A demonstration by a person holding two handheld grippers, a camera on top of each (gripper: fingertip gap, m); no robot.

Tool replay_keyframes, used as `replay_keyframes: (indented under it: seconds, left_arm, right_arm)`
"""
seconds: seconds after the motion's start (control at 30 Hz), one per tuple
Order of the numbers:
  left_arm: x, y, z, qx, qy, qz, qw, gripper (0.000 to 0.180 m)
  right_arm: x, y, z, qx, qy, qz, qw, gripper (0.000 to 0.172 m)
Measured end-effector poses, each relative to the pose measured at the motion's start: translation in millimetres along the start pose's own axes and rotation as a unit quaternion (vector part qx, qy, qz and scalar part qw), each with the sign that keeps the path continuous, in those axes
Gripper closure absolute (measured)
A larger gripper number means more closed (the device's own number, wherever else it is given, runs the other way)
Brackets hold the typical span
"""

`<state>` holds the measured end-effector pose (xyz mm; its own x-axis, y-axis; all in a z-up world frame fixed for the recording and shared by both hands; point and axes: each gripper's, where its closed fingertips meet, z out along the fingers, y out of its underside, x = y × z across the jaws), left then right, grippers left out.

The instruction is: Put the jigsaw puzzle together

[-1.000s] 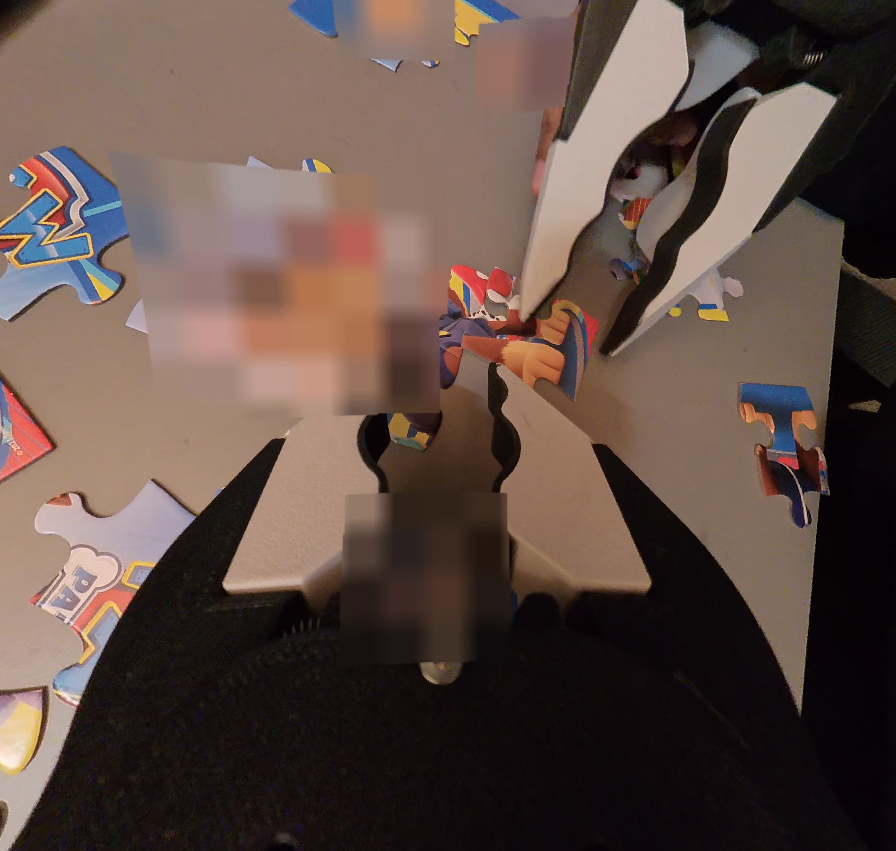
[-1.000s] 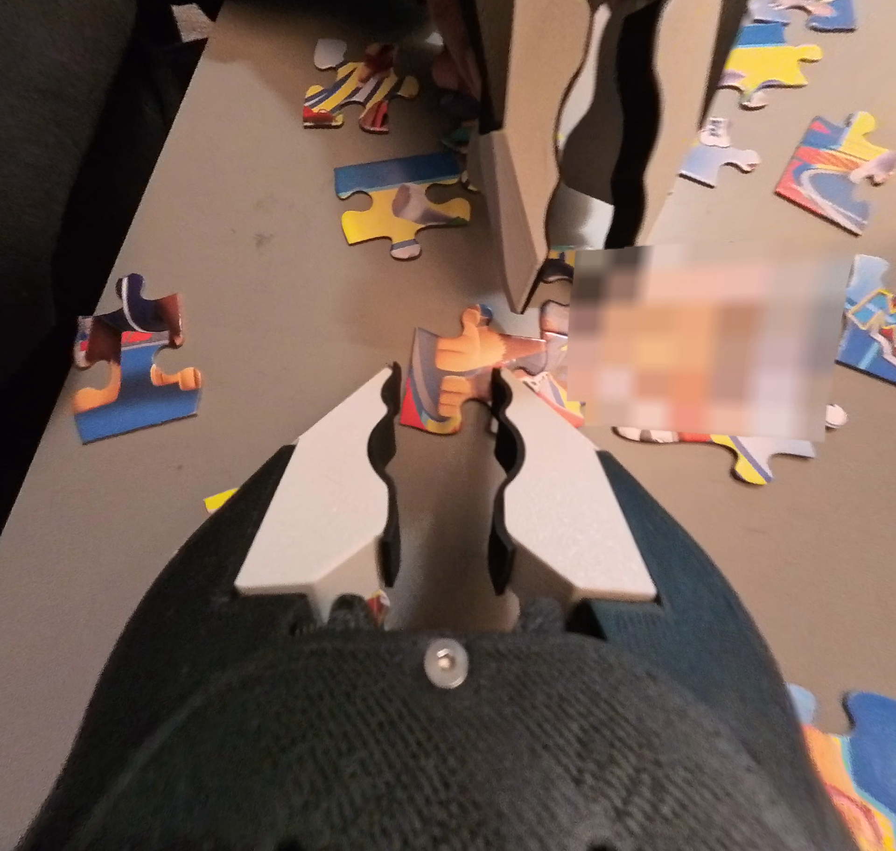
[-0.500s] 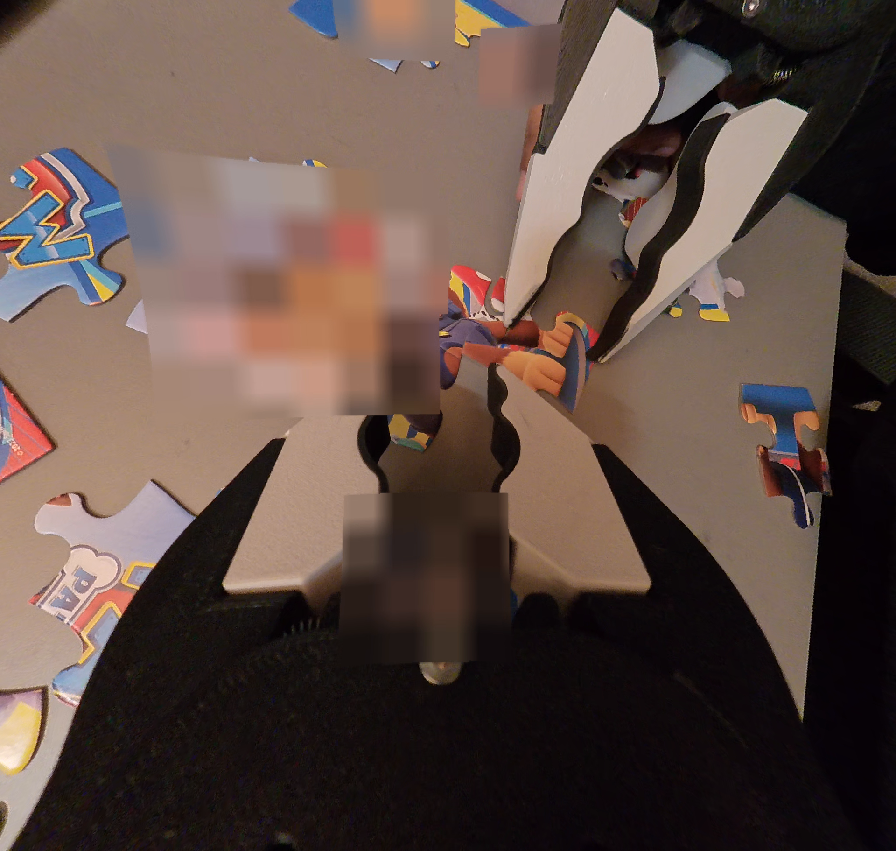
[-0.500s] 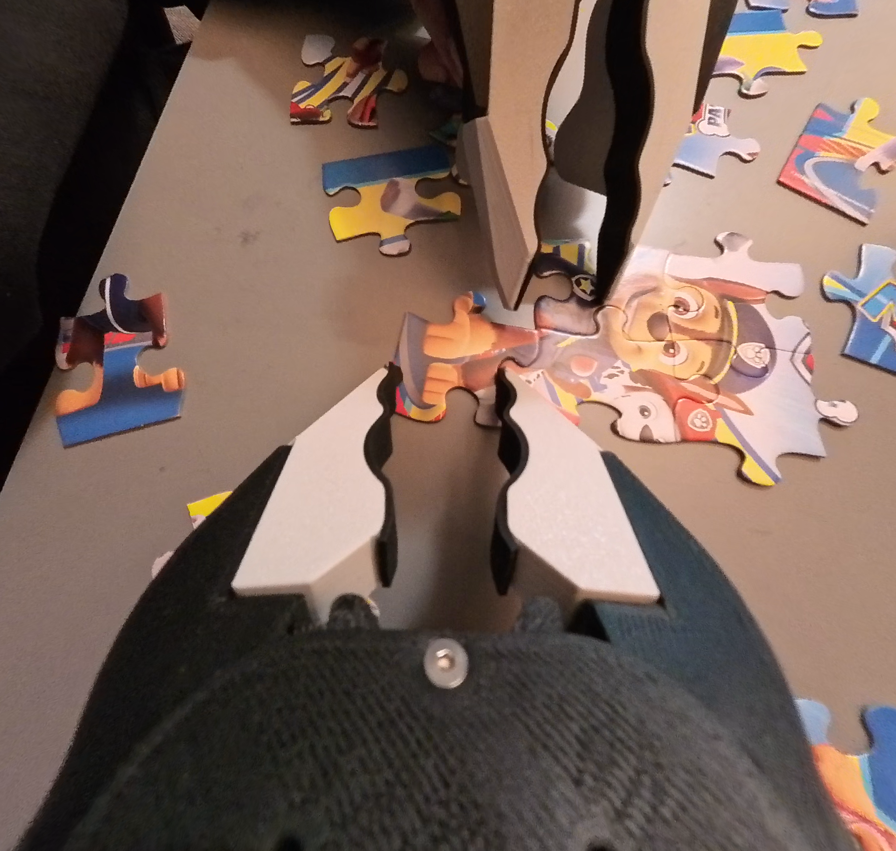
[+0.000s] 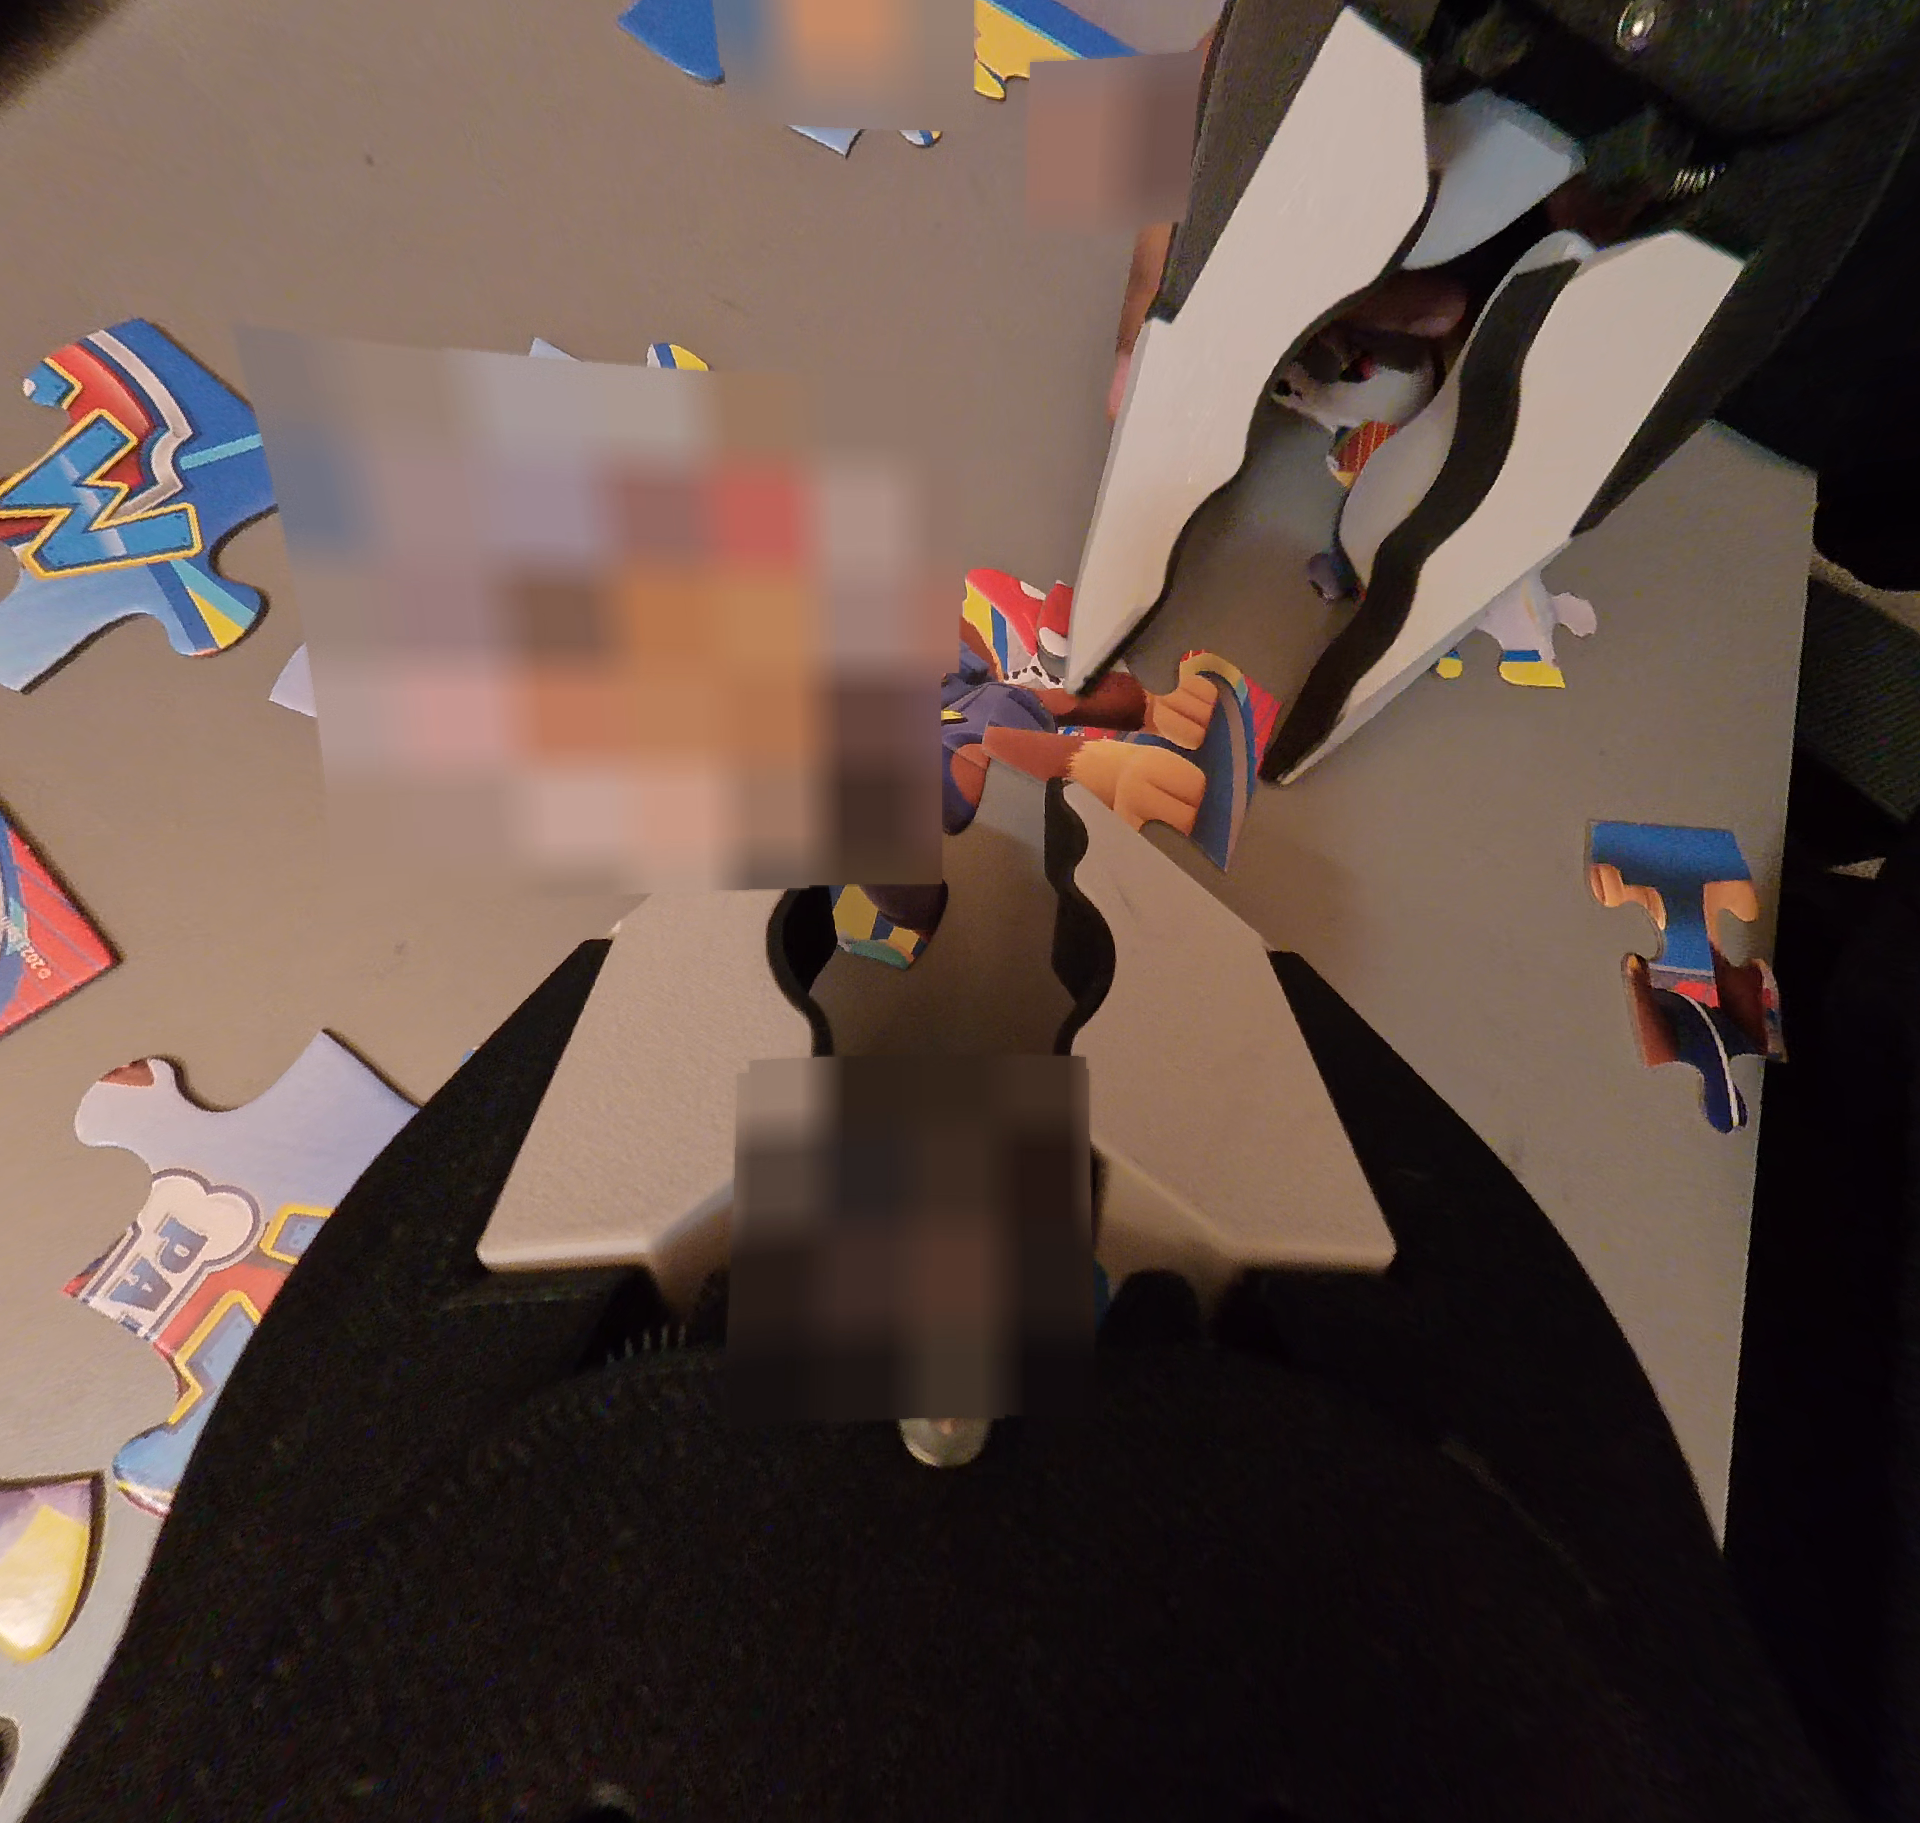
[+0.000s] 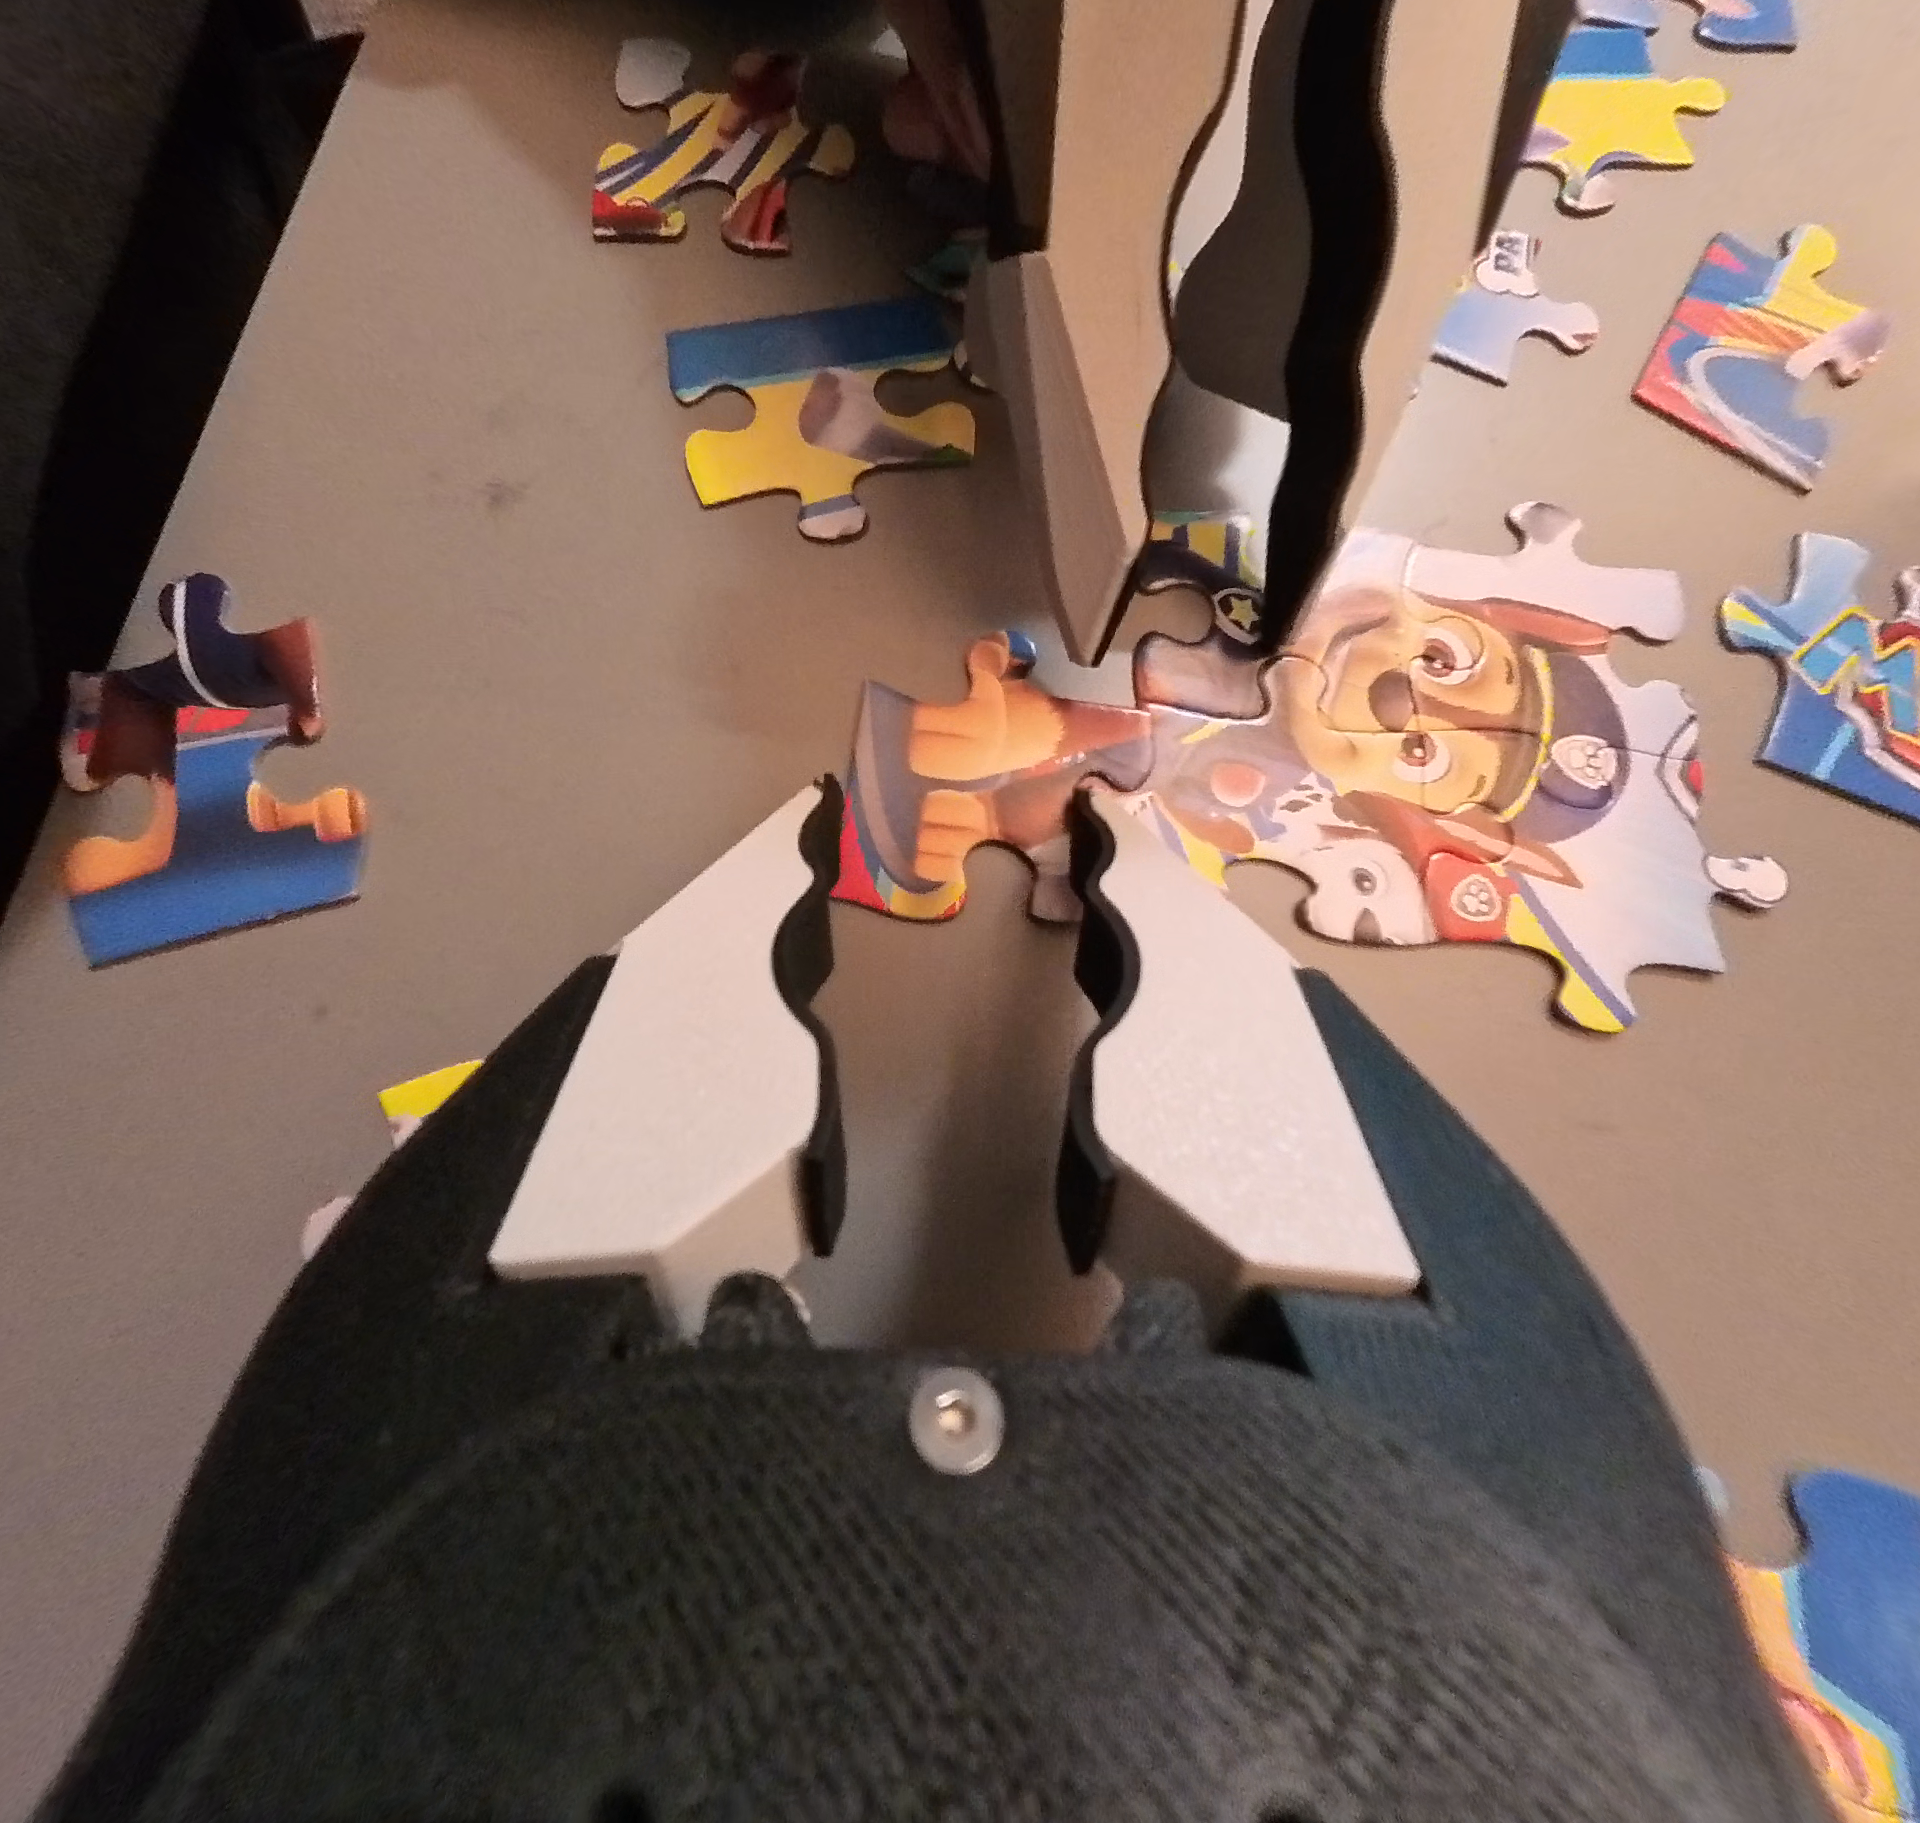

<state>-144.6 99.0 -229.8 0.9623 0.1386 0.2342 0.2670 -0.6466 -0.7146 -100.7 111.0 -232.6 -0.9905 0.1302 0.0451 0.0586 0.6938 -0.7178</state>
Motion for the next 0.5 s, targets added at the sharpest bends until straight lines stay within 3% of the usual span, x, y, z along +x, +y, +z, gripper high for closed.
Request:
replay_keyframes:
  seconds: [0.5]
  left_arm:
    - [0.5, 0.0, 0.6, 0.0, 0.0, 0.002, 1.0, 0.144]
  right_arm:
    - [0.3, 1.9, -2.1, -0.004, -0.003, 0.011, 1.0, 0.131]
